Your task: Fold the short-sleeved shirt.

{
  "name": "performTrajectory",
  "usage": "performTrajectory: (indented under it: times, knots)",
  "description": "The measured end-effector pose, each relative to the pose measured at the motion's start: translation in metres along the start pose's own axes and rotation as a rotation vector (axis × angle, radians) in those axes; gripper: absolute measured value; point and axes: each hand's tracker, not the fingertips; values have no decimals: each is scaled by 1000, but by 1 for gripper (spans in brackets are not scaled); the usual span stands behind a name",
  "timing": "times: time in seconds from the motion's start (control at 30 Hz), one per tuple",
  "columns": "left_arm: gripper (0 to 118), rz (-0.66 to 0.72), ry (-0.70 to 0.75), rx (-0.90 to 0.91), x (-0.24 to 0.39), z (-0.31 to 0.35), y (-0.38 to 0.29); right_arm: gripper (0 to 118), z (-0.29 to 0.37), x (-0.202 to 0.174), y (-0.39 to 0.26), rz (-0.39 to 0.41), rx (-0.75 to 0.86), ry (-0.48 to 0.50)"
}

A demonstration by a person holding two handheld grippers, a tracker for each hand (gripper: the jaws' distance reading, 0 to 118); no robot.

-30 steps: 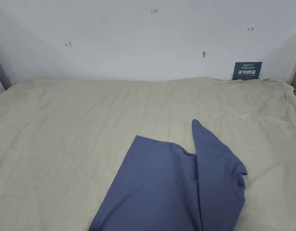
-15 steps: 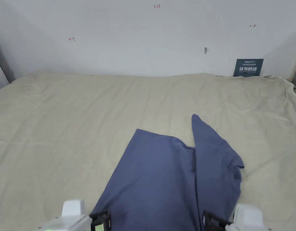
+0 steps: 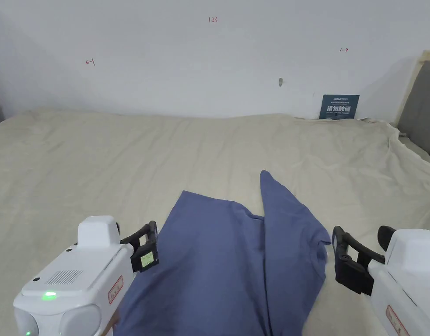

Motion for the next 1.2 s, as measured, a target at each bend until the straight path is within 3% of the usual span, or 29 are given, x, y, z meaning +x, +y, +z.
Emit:
performTrajectory:
  times: [0.07, 0.1, 0.5, 0.87, 0.93, 0.97, 1.0, 1.03, 1.07, 1.2]
  knots:
    - [14, 7, -36, 3, 2, -2, -1, 1, 3, 1, -1, 3, 10, -10]
    - [0, 16, -51, 7, 4, -2, -2, 0, 3, 1, -3, 8, 16, -12]
    - [0, 39, -123, -83, 7, -52, 9, 0, -14, -8, -7, -12, -9, -19]
    - [0, -54, -97, -327, -9, -255, 39, 0, -79, 9, -6, -39, -64, -43]
    - [22, -38, -66, -391, -14, -300, 43, 0, -77, 8, -9, -42, -80, -51]
    - [43, -12, -44, -417, -17, -327, 45, 0, -74, 7, -12, -41, -89, -57]
    - [76, -7, -34, -459, -21, -351, 44, 0, -80, 7, -15, -40, -101, -65]
    - [91, -10, -32, -493, -24, -372, 44, 0, -86, 8, -18, -39, -110, -73]
    - [99, -26, -24, -525, -25, -394, 43, 0, -89, 8, -22, -41, -119, -78]
    - [99, -85, 14, -563, -29, -458, 34, 0, -99, 12, -37, -68, -162, -98]
